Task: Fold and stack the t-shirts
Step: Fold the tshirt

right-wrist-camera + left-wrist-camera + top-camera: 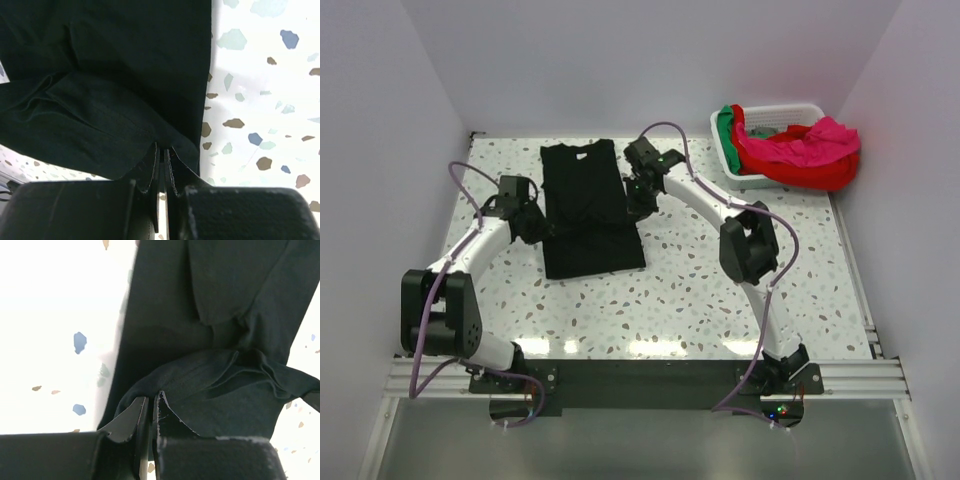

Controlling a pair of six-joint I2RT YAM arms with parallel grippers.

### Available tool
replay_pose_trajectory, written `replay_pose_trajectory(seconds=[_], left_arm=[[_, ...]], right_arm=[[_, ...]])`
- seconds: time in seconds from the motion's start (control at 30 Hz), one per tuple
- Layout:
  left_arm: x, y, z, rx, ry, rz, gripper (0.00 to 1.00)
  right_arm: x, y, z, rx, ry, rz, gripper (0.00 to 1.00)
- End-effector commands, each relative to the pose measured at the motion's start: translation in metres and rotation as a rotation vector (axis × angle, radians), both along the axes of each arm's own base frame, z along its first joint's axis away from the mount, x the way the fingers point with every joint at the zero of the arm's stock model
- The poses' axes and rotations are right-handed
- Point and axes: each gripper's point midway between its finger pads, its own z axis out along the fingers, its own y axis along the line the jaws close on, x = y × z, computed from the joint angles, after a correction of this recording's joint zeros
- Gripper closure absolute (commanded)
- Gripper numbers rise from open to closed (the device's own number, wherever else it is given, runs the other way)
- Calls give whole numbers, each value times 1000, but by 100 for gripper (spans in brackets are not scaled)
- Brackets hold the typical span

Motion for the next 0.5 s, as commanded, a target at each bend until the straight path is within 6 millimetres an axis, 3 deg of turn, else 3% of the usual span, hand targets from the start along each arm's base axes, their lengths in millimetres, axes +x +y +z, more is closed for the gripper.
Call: replay_pose_trajectory(seconds=[0.0,0.27,0.33,0.37,0.4,0.43,0.47], left_arm=[[27,13,23,13,-113,5,100],[55,21,16,-51,-156,-8,100],[68,21,13,-68,-173,-26,85],[73,22,7,-78,-168,-31,67],[83,20,14,-88,-203,-52,61],[88,21,15,-87,-210,-55,55],[92,21,12,-84,-204,-61,41]], right_arm=[[18,8,22,48,-70,-8,100],[37,13,25,75,-94,-31,100],[40,13,24,76,-96,-41,100],[41,13,23,78,-95,-43,100],[43,13,24,81,-97,-49,95],[45,13,24,87,-103,-50,69],[47,14,27,101,-108,-46,50]])
